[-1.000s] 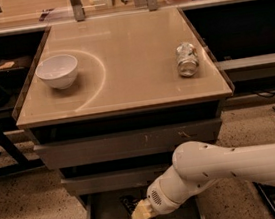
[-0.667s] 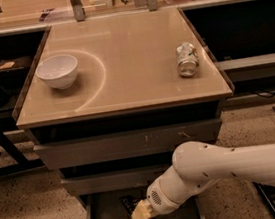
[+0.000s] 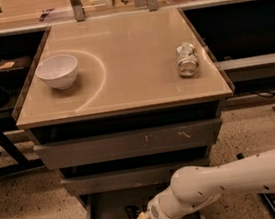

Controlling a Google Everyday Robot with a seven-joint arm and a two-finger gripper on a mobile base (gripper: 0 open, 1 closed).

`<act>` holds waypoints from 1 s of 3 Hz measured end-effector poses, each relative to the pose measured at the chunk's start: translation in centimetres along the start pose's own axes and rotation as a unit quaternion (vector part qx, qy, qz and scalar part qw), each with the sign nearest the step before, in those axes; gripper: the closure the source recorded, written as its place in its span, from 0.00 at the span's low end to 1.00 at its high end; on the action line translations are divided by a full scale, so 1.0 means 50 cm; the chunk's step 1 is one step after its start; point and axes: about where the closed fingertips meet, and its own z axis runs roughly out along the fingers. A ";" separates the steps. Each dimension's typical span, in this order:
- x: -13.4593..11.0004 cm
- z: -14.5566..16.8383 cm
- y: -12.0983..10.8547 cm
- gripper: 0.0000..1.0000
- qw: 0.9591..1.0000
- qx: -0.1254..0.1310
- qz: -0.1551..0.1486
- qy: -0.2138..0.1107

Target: Place rxbar chocolate into bottom drawer

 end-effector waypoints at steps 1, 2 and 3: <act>0.005 0.065 -0.052 1.00 0.999 0.018 0.023 -0.019; -0.016 0.068 -0.057 1.00 0.999 0.022 0.023 -0.038; -0.016 0.068 -0.057 1.00 0.999 0.022 0.023 -0.038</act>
Offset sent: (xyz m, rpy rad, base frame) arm 0.0031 -0.0001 -0.0374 -0.0225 -0.0082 -0.0575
